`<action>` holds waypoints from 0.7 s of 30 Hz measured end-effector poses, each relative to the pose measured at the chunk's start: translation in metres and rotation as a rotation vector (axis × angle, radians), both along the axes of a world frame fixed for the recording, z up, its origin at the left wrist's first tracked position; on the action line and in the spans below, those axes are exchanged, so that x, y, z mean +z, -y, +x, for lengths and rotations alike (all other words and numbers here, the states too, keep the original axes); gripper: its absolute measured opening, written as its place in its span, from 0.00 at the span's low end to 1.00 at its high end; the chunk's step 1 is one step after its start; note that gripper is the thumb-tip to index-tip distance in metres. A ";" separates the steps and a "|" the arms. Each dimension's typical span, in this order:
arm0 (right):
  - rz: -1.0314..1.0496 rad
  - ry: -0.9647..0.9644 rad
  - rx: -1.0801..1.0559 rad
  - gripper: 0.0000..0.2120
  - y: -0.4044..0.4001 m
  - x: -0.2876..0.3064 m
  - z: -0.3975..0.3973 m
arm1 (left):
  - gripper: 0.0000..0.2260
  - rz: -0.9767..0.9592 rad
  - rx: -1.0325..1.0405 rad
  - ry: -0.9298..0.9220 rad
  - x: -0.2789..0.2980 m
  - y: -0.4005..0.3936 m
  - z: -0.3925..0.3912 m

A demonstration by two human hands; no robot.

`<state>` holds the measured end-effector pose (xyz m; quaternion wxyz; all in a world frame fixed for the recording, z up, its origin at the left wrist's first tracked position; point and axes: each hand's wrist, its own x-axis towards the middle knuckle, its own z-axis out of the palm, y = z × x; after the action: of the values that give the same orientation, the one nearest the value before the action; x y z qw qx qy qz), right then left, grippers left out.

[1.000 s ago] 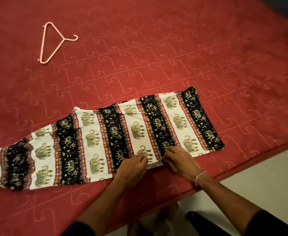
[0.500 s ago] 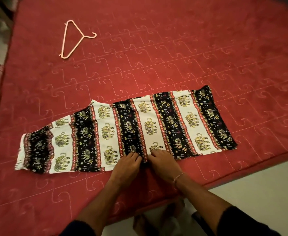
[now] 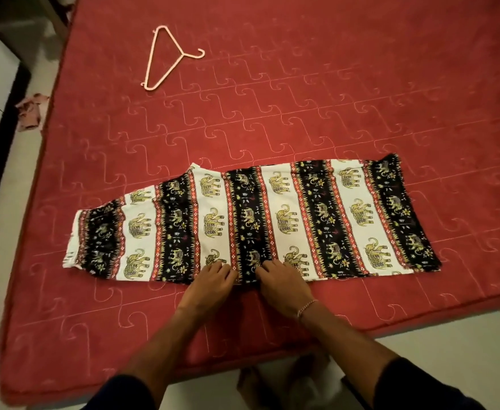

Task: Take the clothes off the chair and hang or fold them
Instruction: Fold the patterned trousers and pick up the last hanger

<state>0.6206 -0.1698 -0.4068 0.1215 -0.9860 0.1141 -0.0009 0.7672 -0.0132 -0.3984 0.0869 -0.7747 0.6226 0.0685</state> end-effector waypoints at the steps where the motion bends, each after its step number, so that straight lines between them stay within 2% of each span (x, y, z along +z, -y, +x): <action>1: 0.005 -0.007 -0.011 0.14 -0.001 0.000 0.000 | 0.25 0.030 0.039 -0.003 -0.002 -0.004 0.002; 4: 0.044 -0.039 0.026 0.13 -0.003 -0.001 0.004 | 0.26 0.106 0.145 -0.019 -0.001 -0.012 0.008; 8: 0.202 -0.091 0.066 0.09 0.003 0.005 0.006 | 0.15 0.134 0.101 -0.118 0.017 -0.008 0.010; 11: 0.263 -0.125 0.047 0.16 0.020 0.012 0.007 | 0.17 0.020 0.179 -0.200 0.019 0.000 0.016; 13: 0.279 -0.139 -0.002 0.18 0.039 0.014 0.011 | 0.15 -0.082 0.216 -0.209 0.016 0.011 0.022; 16: 0.291 -0.096 -0.095 0.15 0.073 0.018 0.022 | 0.07 -0.212 0.259 -0.208 0.011 0.043 0.031; 18: 0.274 -0.070 -0.143 0.13 0.103 0.020 0.036 | 0.05 -0.261 0.289 -0.219 0.012 0.074 0.037; 21: 0.267 -0.055 -0.211 0.16 0.151 0.022 0.061 | 0.11 -0.320 0.299 -0.193 0.006 0.125 0.050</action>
<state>0.6818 -0.3206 -0.3845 0.2476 -0.9433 0.2195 0.0283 0.8169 -0.1386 -0.3925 -0.1082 -0.8519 0.5095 0.0548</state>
